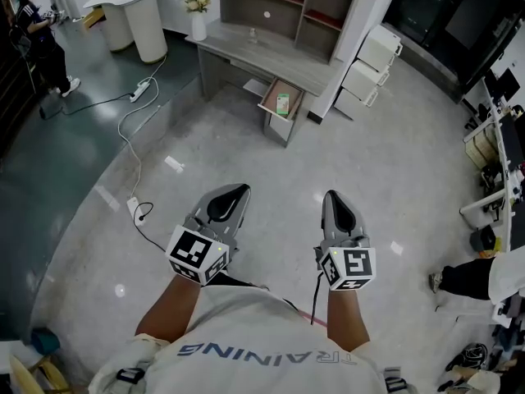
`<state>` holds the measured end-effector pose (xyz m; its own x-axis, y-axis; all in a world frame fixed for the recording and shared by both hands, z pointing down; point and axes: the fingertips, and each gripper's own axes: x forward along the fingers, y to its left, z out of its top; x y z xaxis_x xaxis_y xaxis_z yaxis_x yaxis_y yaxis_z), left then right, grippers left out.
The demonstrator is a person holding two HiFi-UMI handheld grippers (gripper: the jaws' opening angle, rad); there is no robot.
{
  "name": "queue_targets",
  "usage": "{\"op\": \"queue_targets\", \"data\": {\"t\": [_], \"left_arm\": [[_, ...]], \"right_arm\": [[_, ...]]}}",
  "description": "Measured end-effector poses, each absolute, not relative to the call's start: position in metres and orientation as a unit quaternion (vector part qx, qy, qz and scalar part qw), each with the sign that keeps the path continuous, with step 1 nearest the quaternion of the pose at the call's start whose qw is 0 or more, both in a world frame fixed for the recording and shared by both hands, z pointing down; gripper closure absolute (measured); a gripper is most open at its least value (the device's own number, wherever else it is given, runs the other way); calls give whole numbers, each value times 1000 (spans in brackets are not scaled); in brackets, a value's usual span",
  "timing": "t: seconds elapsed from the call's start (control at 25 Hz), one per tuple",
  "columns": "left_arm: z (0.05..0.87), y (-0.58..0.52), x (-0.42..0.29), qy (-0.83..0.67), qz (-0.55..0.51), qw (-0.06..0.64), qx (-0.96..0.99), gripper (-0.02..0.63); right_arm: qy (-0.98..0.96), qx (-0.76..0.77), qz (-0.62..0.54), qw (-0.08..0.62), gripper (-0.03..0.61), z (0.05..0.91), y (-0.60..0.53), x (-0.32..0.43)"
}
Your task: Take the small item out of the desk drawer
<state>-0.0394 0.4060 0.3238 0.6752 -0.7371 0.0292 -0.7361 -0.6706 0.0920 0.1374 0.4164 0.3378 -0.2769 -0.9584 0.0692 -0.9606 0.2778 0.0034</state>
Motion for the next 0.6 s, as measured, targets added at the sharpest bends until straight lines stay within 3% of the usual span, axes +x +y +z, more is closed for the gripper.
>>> {"op": "queue_targets", "data": {"t": [0.6], "left_arm": [[341, 346, -85, -395, 1, 60, 917, 615]], "right_arm": [[-809, 586, 37, 24, 561, 350, 353, 84]]}}
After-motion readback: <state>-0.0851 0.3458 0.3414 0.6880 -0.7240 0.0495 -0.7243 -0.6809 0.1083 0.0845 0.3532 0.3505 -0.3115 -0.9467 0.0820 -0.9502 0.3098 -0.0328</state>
